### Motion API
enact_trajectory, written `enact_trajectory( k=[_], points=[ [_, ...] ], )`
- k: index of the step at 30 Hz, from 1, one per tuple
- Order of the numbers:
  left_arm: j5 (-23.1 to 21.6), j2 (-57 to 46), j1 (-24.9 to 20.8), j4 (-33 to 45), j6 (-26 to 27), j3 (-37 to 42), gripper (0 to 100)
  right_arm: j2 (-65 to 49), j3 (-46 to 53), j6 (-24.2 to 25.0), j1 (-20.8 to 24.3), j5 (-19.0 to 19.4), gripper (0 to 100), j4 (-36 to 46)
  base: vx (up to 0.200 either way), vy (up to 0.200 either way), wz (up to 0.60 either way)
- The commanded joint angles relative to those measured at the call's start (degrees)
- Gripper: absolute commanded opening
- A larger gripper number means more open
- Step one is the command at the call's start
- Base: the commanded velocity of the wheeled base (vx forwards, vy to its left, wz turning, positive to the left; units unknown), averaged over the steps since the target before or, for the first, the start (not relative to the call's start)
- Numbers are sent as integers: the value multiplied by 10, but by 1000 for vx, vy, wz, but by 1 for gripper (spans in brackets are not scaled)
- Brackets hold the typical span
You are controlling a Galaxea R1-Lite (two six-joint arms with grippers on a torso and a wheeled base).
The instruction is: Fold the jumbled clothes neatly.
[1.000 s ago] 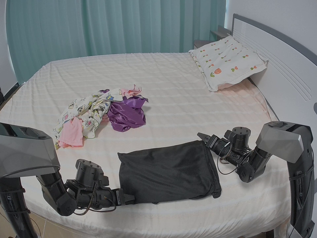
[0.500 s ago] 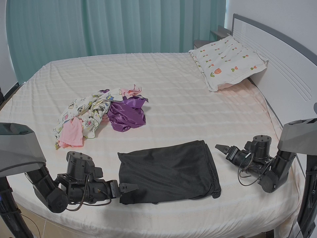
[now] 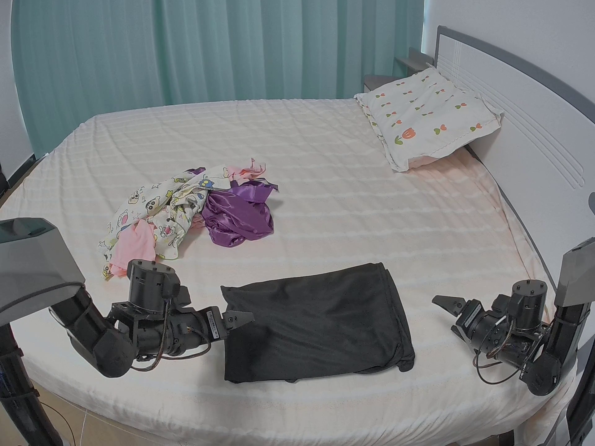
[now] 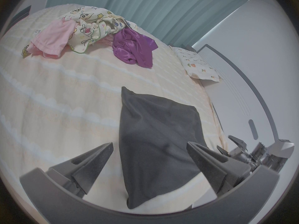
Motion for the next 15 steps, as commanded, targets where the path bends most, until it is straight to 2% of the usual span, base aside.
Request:
enact_trajectory(
  k=[1,15],
  points=[
    [13,49,3,5,0,-34,100,17,27,8,3,0,100,-13,0,0,0],
    [12,117,-3,27,-2,-115,100,24,26,9,9,-4,100,-13,0,0,0]
  ],
)
